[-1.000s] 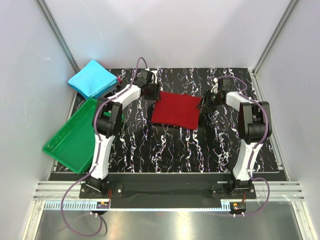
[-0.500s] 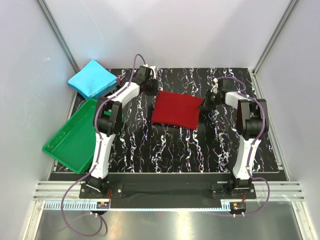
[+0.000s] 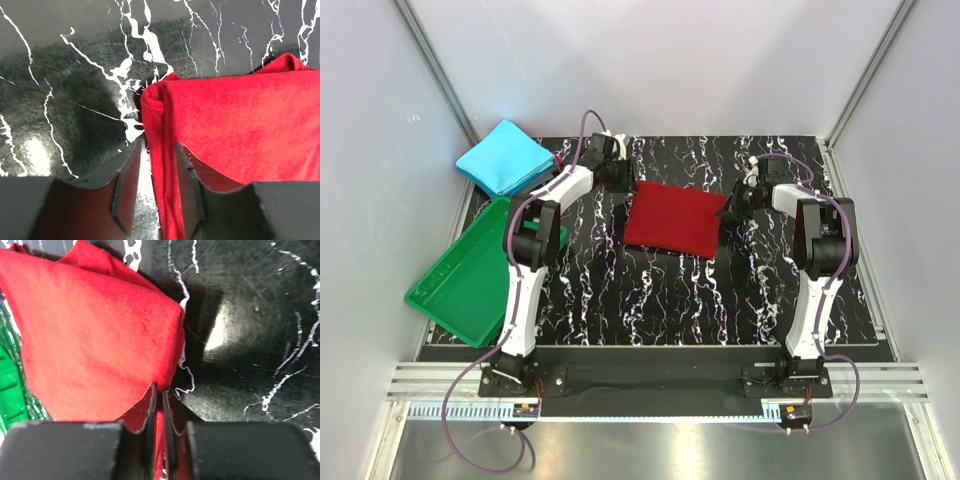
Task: Fold and stack the t-shirts
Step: Fold the tshirt
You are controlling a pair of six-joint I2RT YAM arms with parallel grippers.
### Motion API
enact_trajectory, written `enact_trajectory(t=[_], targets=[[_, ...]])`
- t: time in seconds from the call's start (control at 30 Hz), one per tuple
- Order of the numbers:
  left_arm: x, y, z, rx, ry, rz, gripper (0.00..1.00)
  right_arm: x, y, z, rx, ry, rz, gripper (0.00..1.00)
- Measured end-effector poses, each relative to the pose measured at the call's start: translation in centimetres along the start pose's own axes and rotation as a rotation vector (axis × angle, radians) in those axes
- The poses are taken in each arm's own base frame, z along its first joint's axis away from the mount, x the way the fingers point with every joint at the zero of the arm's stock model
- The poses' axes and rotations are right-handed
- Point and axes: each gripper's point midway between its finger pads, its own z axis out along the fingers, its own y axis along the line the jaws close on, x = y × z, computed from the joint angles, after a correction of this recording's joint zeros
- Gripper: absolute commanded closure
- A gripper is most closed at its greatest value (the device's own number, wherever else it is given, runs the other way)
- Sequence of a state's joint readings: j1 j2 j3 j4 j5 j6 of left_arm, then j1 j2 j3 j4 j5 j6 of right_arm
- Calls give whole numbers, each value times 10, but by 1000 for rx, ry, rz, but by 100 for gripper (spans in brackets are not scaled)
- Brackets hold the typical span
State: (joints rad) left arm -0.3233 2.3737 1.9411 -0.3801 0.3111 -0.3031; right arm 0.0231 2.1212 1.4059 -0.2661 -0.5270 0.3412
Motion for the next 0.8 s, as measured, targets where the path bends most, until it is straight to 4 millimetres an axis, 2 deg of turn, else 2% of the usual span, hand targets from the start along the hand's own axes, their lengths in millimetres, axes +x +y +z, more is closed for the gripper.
enact_trajectory(t=[0.2, 0.53, 0.6, 0.67, 0.8], targets=[[2, -5, 0, 23, 8, 0, 58, 0, 2, -1, -17, 6, 12, 64], [10, -7, 17, 42, 26, 3, 55, 2, 6, -2, -38, 14, 23, 63], [7, -9, 21, 54, 23, 6, 55, 1, 6, -1, -37, 13, 23, 59], [4, -11, 23, 61, 16, 9, 55, -3, 7, 0, -37, 7, 21, 55], [1, -11, 23, 63, 8, 17, 52, -15, 9, 2, -44, -12, 14, 53]])
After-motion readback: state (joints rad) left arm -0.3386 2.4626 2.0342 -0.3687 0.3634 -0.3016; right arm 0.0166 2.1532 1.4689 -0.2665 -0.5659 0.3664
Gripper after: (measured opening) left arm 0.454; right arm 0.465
